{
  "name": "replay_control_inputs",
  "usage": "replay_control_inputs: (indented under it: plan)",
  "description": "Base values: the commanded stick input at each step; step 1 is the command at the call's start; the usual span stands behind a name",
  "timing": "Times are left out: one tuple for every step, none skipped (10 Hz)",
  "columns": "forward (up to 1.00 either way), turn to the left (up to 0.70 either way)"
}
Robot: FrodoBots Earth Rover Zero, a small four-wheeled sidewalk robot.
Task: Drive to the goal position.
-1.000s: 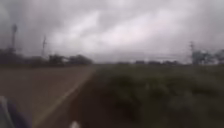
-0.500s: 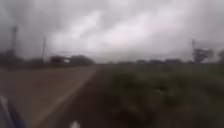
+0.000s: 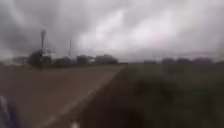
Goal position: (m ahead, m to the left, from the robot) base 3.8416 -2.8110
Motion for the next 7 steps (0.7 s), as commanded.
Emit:
replay_control_inputs:
  plan:
    - [0.7,0.06]
    - [0.7,0.0]
    - [0.7,0.0]
    - [0.7,0.0]
    - [0.7,0.0]
    - [0.7,0.0]
    - [0.7,0.0]
